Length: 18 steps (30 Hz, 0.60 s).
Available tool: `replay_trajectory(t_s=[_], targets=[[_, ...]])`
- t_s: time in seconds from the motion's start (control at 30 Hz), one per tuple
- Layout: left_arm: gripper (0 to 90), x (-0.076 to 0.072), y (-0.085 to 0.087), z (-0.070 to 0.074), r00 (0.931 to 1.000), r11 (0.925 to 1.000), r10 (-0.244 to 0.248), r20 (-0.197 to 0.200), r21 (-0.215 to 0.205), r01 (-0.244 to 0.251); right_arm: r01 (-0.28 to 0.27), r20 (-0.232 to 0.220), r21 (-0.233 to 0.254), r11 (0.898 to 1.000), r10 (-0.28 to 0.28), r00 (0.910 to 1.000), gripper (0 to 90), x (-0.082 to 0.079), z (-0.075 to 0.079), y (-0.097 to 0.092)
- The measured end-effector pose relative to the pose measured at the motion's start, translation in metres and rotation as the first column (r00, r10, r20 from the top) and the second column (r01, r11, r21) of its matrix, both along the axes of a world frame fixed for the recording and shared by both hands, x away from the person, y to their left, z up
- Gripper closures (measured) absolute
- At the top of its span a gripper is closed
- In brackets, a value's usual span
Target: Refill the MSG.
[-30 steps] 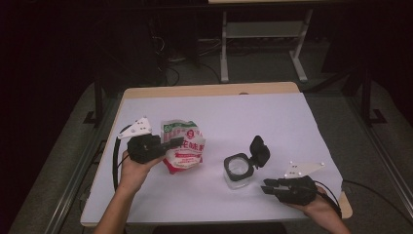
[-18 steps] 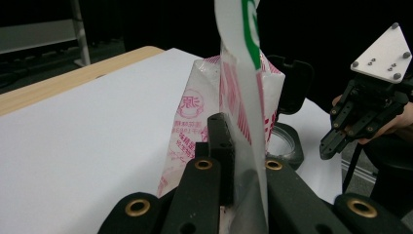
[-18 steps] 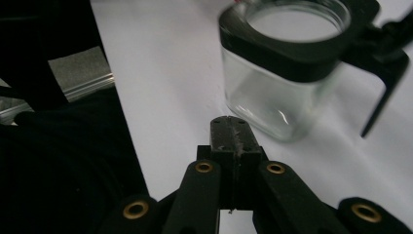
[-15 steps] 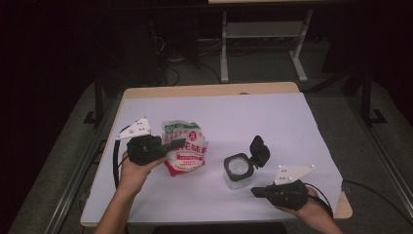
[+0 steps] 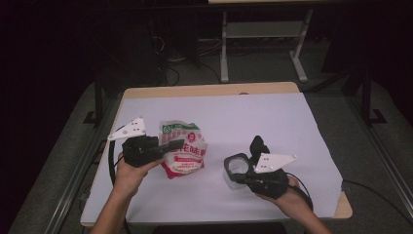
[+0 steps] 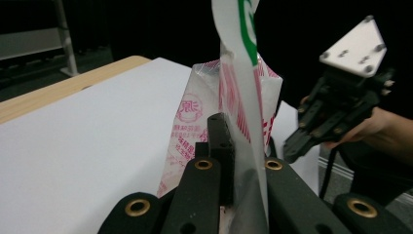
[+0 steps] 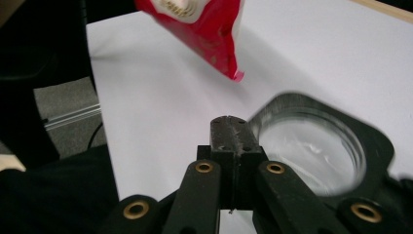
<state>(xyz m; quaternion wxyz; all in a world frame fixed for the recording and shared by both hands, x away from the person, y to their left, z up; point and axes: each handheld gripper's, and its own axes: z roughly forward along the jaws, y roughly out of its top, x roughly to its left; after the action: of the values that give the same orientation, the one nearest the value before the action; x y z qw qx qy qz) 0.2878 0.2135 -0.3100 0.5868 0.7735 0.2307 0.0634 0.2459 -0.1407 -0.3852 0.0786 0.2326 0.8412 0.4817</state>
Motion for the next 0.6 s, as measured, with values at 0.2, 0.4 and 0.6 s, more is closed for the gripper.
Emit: replay_trajectory(t_s=[0.2, 0.4, 0.6], targets=[[90.0, -0.005, 0.002, 0.010, 0.9999, 0.9999, -0.012, 0.011, -0.008, 0.012, 0.038, 0.014, -0.019, 0.999, -0.038, 0.9992, 90.0, 0.010, 0.001, 0.023], [90.0, -0.011, 0.000, 0.016, 0.9996, 0.9997, -0.019, 0.022, -0.017, 0.019, 0.084, 0.027, -0.027, 0.996, -0.084, 0.9961, 90.0, 0.018, 0.002, 0.044], [90.0, -0.015, -0.007, 0.019, 0.9994, 0.9993, -0.027, 0.023, -0.024, 0.028, 0.101, 0.031, -0.031, 0.994, -0.100, 0.9945, 90.0, 0.024, 0.002, 0.059]])
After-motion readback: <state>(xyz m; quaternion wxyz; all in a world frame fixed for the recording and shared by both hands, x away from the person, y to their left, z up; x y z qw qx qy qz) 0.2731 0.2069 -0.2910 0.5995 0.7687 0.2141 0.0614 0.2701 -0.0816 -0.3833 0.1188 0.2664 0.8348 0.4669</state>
